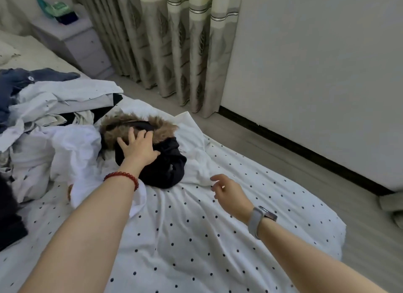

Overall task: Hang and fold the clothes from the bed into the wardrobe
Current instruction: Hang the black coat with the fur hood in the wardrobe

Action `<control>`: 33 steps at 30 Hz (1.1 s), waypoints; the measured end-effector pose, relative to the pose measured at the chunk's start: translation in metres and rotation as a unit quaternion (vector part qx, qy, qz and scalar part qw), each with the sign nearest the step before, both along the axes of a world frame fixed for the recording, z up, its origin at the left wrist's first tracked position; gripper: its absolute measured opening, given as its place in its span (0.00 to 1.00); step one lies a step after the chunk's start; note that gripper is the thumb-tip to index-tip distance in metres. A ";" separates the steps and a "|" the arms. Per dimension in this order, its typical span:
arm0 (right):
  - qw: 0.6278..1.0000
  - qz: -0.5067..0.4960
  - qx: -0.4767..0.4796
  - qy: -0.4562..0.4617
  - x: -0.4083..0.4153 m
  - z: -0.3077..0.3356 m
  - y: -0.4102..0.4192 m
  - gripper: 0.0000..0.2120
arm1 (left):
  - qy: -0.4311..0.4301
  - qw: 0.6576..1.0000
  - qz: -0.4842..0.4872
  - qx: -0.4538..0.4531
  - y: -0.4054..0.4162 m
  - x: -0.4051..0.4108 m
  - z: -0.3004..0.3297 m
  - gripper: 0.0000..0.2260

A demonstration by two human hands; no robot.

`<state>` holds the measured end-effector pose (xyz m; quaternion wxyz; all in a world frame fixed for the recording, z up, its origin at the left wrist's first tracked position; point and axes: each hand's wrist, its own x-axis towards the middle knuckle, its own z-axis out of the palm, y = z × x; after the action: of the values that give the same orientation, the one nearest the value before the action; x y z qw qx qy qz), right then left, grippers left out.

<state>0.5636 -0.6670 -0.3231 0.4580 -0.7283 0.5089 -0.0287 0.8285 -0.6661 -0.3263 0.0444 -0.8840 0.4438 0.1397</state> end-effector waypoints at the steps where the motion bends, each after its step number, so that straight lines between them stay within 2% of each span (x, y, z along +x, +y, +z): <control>1: 1.000 -0.005 -0.003 0.004 0.001 -0.003 -0.006 0.16 | -0.011 1.000 -0.020 -0.019 -0.005 0.000 -0.004 0.18; 3: 1.000 -0.019 -0.003 -0.001 0.004 -0.006 -0.015 0.16 | 0.007 0.990 -0.047 -0.131 -0.004 -0.012 -0.008 0.05; 6: 0.999 -0.013 -0.036 -0.028 0.013 -0.001 -0.023 0.21 | 0.099 0.954 -0.075 -0.274 0.021 -0.049 -0.003 0.06; 9: 0.981 0.130 -0.143 -0.030 0.019 0.012 -0.027 0.37 | 0.182 0.913 -0.140 -0.337 0.062 -0.088 0.011 0.04; 11: 0.952 0.238 -0.190 -0.016 0.020 0.018 -0.026 0.43 | 0.187 0.889 -0.223 -0.354 0.090 -0.112 0.023 0.03; 12: 0.938 0.283 -0.199 -0.007 0.018 0.023 -0.023 0.40 | 0.180 0.879 -0.264 -0.354 0.103 -0.122 0.028 0.05; 13: 0.920 0.330 -0.212 0.016 0.016 0.028 -0.020 0.33 | 0.178 0.871 -0.292 -0.353 0.114 -0.129 0.031 0.05; 15: 0.874 0.412 -0.244 0.081 0.003 0.041 -0.010 0.18 | 0.177 0.871 -0.287 -0.358 0.139 -0.136 0.040 0.04; 16: 0.861 0.431 -0.248 0.112 -0.005 0.045 -0.006 0.15 | 0.176 0.877 -0.266 -0.360 0.149 -0.135 0.042 0.03; 18: 0.862 0.422 -0.237 0.151 -0.031 0.053 0.008 0.13 | 0.174 0.891 -0.227 -0.352 0.174 -0.140 0.043 0.05; 20: 0.884 0.391 -0.204 0.157 -0.058 0.059 0.026 0.09 | 0.197 0.896 -0.228 -0.325 0.196 -0.160 0.048 0.11; 24: 0.891 0.378 -0.161 0.194 -0.117 0.069 0.059 0.07 | 0.294 0.907 -0.252 -0.164 0.212 -0.223 0.070 0.10; 26: 0.898 0.357 -0.154 0.206 -0.161 0.075 0.068 0.07 | 0.282 0.923 -0.220 -0.141 0.215 -0.245 0.073 0.11; 28: 0.907 0.327 -0.151 0.217 -0.216 0.085 0.072 0.09 | 0.213 0.944 -0.178 -0.179 0.209 -0.267 0.068 0.21; 29: 0.912 0.314 -0.151 0.216 -0.237 0.088 0.073 0.10 | 0.167 0.957 -0.169 -0.168 0.203 -0.273 0.063 0.28; 31: 0.928 0.272 -0.147 0.206 -0.276 0.099 0.078 0.10 | 0.114 0.975 -0.179 -0.071 0.187 -0.290 0.053 0.40; 33: 0.949 0.216 -0.147 0.175 -0.307 0.107 0.085 0.10 | 0.127 0.974 -0.188 0.014 0.173 -0.310 0.038 0.46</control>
<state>0.2568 -0.5823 -0.2158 0.2447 -0.8738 0.4015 0.1240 0.5185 -0.4928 -0.2880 0.0257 -0.7594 0.6019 0.2458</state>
